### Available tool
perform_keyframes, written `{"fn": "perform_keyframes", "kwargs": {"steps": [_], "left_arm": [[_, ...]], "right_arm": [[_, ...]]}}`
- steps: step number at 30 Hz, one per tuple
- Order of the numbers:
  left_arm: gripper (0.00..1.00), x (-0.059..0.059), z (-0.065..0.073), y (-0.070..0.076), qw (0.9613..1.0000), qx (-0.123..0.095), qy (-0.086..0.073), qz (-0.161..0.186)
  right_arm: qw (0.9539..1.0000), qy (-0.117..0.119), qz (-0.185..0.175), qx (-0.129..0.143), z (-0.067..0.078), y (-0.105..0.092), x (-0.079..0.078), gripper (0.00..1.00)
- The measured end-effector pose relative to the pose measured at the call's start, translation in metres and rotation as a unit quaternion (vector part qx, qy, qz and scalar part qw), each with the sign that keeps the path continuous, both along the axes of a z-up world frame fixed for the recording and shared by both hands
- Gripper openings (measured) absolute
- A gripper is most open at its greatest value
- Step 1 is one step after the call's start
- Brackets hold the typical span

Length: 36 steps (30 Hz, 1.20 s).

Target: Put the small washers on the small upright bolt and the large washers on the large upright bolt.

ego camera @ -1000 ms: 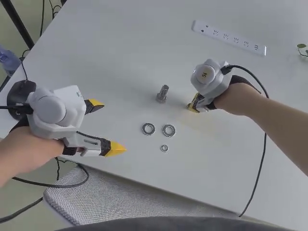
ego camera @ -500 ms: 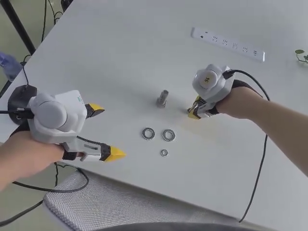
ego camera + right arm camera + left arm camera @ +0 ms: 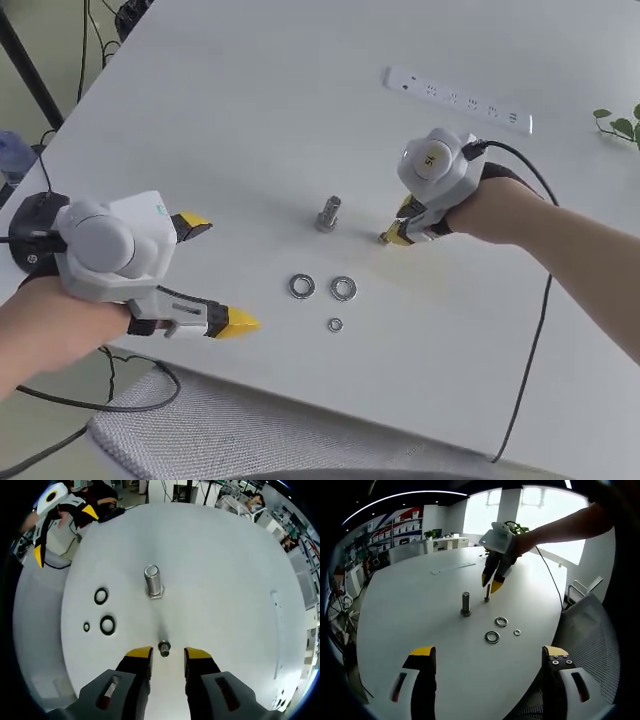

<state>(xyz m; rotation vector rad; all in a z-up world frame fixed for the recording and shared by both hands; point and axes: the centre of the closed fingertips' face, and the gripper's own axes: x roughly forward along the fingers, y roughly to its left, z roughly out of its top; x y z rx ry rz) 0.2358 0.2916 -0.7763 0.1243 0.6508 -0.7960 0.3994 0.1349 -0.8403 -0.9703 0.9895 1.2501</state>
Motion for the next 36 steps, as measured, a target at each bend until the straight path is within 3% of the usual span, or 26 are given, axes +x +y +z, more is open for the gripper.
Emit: {"fn": "perform_keyframes", "kwargs": {"steps": [11,21,27,36], "left_arm": [[0.97,-0.006,0.005,-0.003,0.9996,0.005,-0.007,-0.027],[1.00,-0.011,0.007,-0.004,0.9988,0.008,-0.004,-0.047],[0.99,-0.009,0.012,0.000,0.9985,0.013,-0.021,-0.050],[0.96,-0.011,0.009,0.007,0.9967,0.042,-0.029,-0.064]], "right_arm": [[0.9999,-0.005,-0.005,0.011,0.035,0.005,-0.013,0.28],[0.9998,-0.008,-0.013,0.014,0.055,0.002,-0.027,0.29],[0.9999,-0.007,-0.012,0.010,0.058,-0.001,-0.040,0.29],[0.9998,0.005,-0.014,0.013,0.058,-0.002,-0.069,0.29]]}}
